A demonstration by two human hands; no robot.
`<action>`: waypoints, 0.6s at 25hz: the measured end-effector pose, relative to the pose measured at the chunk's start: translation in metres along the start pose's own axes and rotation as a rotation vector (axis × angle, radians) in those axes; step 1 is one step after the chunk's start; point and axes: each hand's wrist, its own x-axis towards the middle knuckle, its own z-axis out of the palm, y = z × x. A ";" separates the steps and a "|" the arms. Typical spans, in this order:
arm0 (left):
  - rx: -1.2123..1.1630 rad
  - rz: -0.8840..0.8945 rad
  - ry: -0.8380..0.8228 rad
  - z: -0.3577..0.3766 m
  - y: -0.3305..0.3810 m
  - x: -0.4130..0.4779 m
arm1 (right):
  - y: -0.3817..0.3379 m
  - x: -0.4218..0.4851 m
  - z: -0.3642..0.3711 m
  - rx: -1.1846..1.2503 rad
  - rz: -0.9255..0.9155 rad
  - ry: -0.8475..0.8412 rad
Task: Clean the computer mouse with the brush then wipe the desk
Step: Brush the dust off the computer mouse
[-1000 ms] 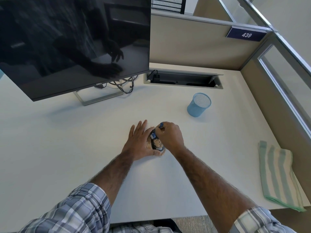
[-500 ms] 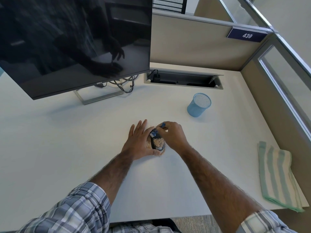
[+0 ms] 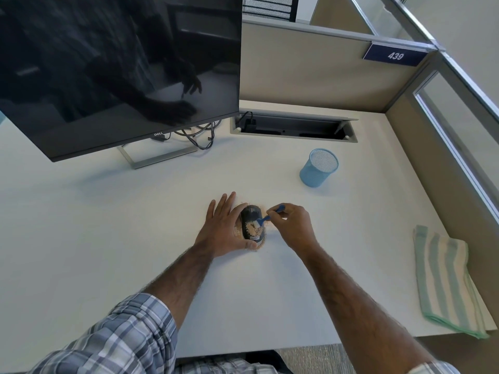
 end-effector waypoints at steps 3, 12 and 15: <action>-0.001 0.003 0.004 -0.001 -0.001 -0.001 | 0.005 -0.002 0.001 0.094 0.074 0.045; -0.018 0.012 0.021 -0.001 0.000 -0.001 | 0.011 -0.004 -0.003 0.115 0.116 0.077; -0.019 0.014 0.018 -0.001 -0.001 -0.001 | 0.012 -0.004 -0.002 0.099 0.121 0.057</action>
